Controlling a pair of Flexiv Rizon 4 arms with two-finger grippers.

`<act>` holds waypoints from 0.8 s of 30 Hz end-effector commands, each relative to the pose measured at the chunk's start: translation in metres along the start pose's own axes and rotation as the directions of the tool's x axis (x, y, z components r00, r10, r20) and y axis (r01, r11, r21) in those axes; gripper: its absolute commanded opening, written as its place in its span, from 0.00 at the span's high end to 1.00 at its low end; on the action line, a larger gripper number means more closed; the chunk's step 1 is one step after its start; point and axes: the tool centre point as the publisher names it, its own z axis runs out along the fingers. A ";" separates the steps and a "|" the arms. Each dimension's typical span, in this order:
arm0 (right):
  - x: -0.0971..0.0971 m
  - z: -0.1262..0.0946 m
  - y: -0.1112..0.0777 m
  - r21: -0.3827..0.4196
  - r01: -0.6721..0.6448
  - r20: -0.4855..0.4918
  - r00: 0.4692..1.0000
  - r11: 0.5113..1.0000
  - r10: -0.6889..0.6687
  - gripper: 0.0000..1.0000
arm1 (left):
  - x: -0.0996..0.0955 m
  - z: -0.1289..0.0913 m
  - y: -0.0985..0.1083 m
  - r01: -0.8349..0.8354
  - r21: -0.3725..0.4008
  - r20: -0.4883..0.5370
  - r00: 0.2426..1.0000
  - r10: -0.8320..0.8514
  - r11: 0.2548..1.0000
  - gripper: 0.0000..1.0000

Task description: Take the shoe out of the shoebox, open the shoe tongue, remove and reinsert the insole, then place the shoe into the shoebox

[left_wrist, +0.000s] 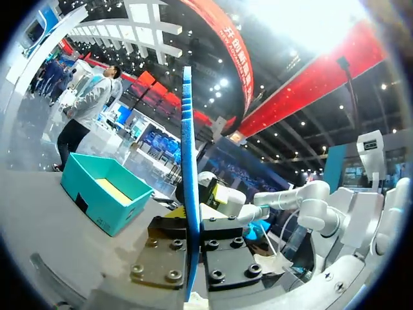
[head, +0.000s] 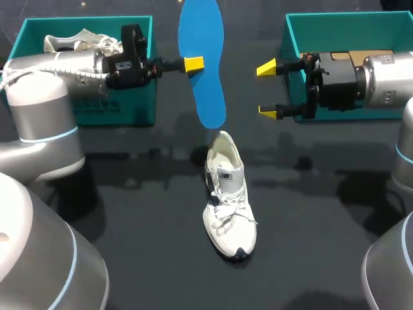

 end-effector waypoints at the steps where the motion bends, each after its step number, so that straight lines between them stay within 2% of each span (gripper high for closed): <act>1: 0.000 0.001 0.000 -0.002 -0.001 0.002 1.000 1.000 0.001 0.00 | -0.001 0.000 0.003 0.000 0.004 -0.001 1.000 0.000 1.000 1.00; 7: 0.000 0.001 0.000 -0.002 -0.001 0.002 1.000 1.000 0.001 0.00 | 0.002 0.003 0.001 -0.270 -0.112 -0.039 0.963 0.268 0.956 1.00; 13: 0.000 0.001 0.000 -0.002 -0.001 0.002 1.000 1.000 0.001 0.00 | 0.007 0.003 0.002 -0.485 -0.144 -0.086 0.875 0.477 0.863 1.00; 19: 0.000 0.001 0.000 -0.002 -0.001 0.002 1.000 1.000 0.001 0.00 | 0.001 0.001 0.001 -0.689 -0.150 -0.134 0.725 0.675 0.710 1.00; 24: 0.000 0.001 0.000 -0.002 -0.001 0.002 1.000 1.000 0.001 0.00 | -0.002 0.002 -0.001 -0.847 -0.136 -0.158 0.530 0.833 0.513 1.00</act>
